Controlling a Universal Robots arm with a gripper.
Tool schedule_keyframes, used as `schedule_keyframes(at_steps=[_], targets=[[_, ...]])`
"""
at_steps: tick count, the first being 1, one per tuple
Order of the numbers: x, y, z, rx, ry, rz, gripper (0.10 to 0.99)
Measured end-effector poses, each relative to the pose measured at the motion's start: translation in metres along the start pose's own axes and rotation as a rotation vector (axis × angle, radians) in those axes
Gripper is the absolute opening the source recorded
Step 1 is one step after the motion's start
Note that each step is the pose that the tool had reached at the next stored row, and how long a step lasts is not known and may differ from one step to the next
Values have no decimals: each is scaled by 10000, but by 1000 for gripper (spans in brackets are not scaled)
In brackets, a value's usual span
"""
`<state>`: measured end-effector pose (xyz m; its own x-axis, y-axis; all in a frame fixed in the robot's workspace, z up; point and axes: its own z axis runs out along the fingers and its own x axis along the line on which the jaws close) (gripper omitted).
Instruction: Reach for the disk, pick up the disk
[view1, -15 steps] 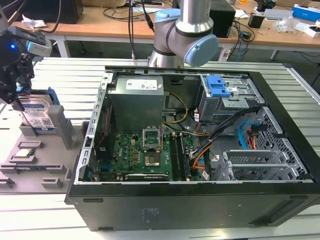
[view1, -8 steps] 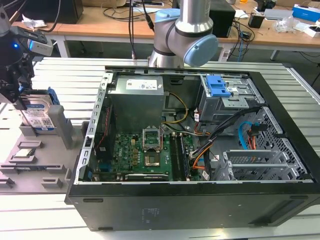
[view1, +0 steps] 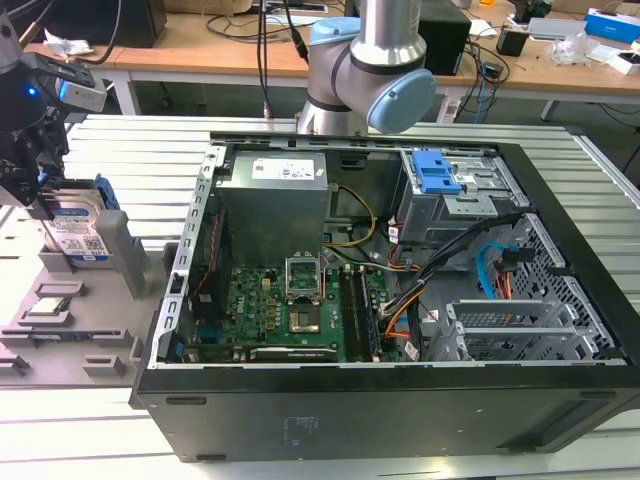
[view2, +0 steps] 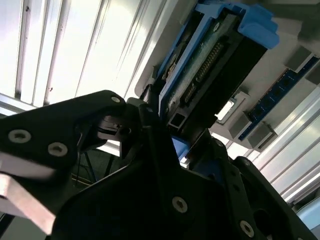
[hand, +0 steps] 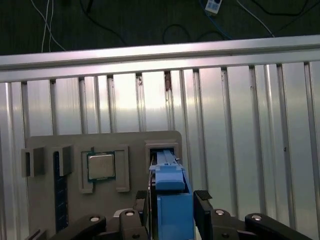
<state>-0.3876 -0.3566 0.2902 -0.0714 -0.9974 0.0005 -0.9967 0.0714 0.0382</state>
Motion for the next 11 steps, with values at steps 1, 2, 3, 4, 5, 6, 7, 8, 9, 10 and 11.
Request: schedule_keyframes(at_steps=[1, 2, 3, 4, 5, 6, 7, 8, 9, 10, 11], targets=[[0, 0, 0, 0, 0, -1, 459], [0, 0, 0, 0, 0, -1, 396], [0, 0, 0, 0, -1, -2, 369], [0, 0, 0, 0, 0, -3, 369], [0, 0, 0, 0, 0, -4, 369], [0, 0, 0, 1, 0, -4, 369], [0, 0, 0, 0, 0, -6, 369], [0, 0, 0, 0, 0, -6, 369], [0, 0, 0, 0, 0, -7, 369], [0, 0, 0, 0, 0, -7, 369], [0, 0, 0, 0, 0, -8, 369]])
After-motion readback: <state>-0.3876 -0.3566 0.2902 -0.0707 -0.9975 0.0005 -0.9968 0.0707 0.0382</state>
